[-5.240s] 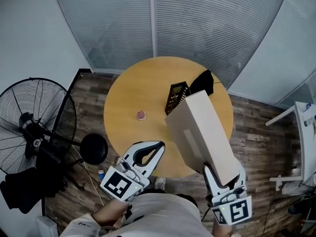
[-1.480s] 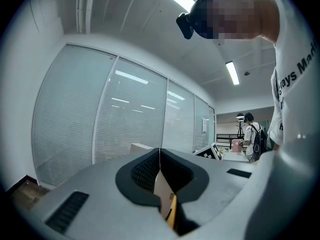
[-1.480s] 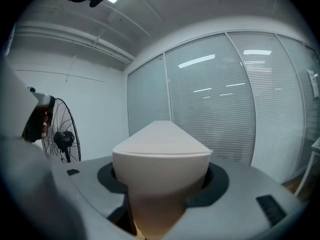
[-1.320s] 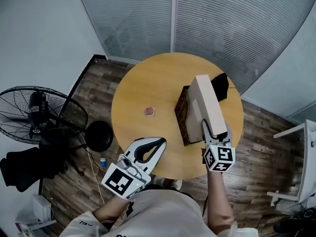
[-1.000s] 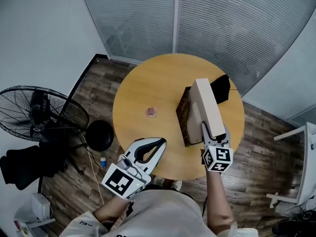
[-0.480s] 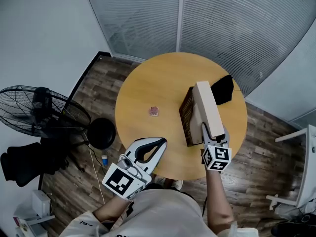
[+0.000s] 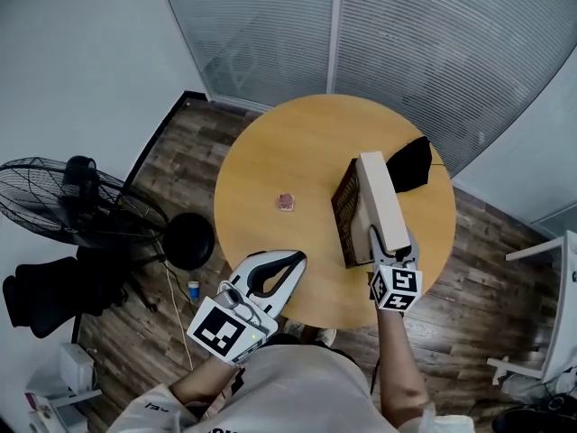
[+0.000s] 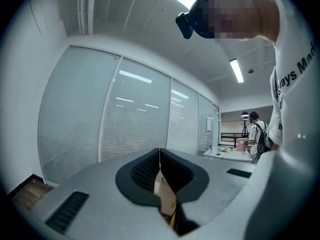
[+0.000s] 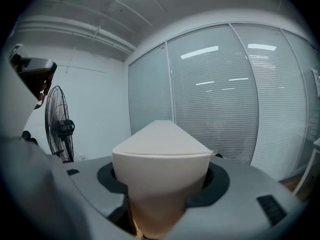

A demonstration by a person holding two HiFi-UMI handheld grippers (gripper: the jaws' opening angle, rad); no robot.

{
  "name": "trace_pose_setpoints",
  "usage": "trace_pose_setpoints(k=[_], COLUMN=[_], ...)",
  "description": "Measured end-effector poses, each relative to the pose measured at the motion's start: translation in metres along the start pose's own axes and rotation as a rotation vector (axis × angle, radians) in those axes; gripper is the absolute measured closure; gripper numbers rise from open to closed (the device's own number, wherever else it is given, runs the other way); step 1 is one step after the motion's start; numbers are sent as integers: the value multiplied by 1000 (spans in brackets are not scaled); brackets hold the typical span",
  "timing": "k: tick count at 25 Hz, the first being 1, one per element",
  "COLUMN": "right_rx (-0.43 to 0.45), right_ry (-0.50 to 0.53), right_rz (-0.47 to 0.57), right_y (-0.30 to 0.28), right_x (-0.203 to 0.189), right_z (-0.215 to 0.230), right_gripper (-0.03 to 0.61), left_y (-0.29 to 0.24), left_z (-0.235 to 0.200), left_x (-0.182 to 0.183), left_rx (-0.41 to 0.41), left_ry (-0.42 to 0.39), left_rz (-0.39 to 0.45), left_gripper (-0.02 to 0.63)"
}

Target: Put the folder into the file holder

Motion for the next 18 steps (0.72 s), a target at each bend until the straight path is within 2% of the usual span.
trace_pose_setpoints(k=[18], right_rx=[6], right_ry=[-3], right_rz=[-19], right_y=[-10], right_x=[-15], right_z=[3], right_gripper=[285], left_y=[-5], left_z=[-8], left_x=[-1], left_rx=[7], left_ry=[12], left_rz=[3], left_gripper=[588])
Point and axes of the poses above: the fingertips, and each gripper's own axes: y backward along the fingers, z to its right, x out of its top, the point moved 10 cm from there along y, backward along the fingers, and after that the axes turned 9 degrees about x, right-handed, at the moved point
